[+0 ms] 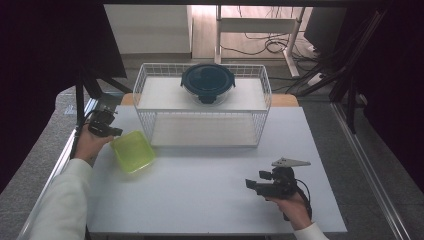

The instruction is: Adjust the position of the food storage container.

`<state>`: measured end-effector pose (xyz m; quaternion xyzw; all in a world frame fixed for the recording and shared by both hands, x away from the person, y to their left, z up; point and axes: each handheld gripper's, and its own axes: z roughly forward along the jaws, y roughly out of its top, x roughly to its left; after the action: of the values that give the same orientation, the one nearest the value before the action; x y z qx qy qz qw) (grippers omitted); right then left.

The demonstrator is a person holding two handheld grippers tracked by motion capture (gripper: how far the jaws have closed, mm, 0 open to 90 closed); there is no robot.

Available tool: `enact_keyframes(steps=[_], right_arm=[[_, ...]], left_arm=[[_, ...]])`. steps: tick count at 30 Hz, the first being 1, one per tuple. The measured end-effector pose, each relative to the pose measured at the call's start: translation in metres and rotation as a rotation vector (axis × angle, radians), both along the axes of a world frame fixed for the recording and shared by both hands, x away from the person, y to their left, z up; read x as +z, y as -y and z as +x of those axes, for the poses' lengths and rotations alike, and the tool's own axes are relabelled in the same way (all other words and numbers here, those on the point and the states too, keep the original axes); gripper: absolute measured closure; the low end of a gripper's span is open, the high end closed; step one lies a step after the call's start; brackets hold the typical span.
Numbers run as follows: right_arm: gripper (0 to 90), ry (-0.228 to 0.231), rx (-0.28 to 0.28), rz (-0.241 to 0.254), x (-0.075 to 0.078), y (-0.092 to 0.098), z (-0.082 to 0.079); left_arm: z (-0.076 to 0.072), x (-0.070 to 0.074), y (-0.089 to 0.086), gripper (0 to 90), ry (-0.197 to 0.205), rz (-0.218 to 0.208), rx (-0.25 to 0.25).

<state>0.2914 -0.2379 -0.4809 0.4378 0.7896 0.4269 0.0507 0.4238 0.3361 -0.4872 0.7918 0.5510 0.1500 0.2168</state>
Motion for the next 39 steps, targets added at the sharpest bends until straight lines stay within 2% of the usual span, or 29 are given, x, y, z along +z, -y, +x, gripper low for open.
enact_keyframes(steps=[4, 7, 10, 12, 17, 26, 31, 34, 39], right_arm=[[27.6, 0.001, -0.003, 0.002, 0.0, 0.0, 0.0], [27.6, 0.001, -0.003, 0.002, 0.0, -0.001, 0.0], [27.6, 0.002, -0.003, 0.0, 0.001, 0.0, 0.0], [27.6, 0.002, -0.006, 0.002, 0.001, 0.001, 0.0], [27.6, -0.003, -0.016, 0.013, 0.001, 0.003, -0.001], [27.6, 0.004, -0.005, 0.016, 0.003, -0.002, -0.003], [27.5, 0.004, 0.0, 0.01, 0.003, -0.002, -0.003], [27.5, 0.003, -0.003, 0.009, 0.002, -0.002, -0.003], [27.5, 0.003, -0.002, 0.008, 0.002, -0.001, -0.003]], left_arm=[[-0.001, -0.001, -0.001, 90.0, -0.011, -0.005, -0.004], [-0.003, -0.003, 0.001, 90.0, -0.025, -0.004, -0.028], [-0.007, -0.004, 0.004, 90.0, -0.04, 0.019, -0.054], [-0.012, -0.003, 0.007, 90.0, -0.039, 0.002, -0.066], [-0.028, -0.003, 0.014, 90.0, -0.049, 0.02, -0.113], [-0.053, -0.004, 0.026, 90.0, -0.061, 0.003, -0.16], [-0.066, -0.002, 0.035, 90.0, -0.085, -0.037, -0.169], [-0.072, -0.001, 0.043, 90.0, -0.097, -0.027, -0.173], [-0.079, -0.002, 0.05, 90.0, -0.116, -0.046, -0.169]])
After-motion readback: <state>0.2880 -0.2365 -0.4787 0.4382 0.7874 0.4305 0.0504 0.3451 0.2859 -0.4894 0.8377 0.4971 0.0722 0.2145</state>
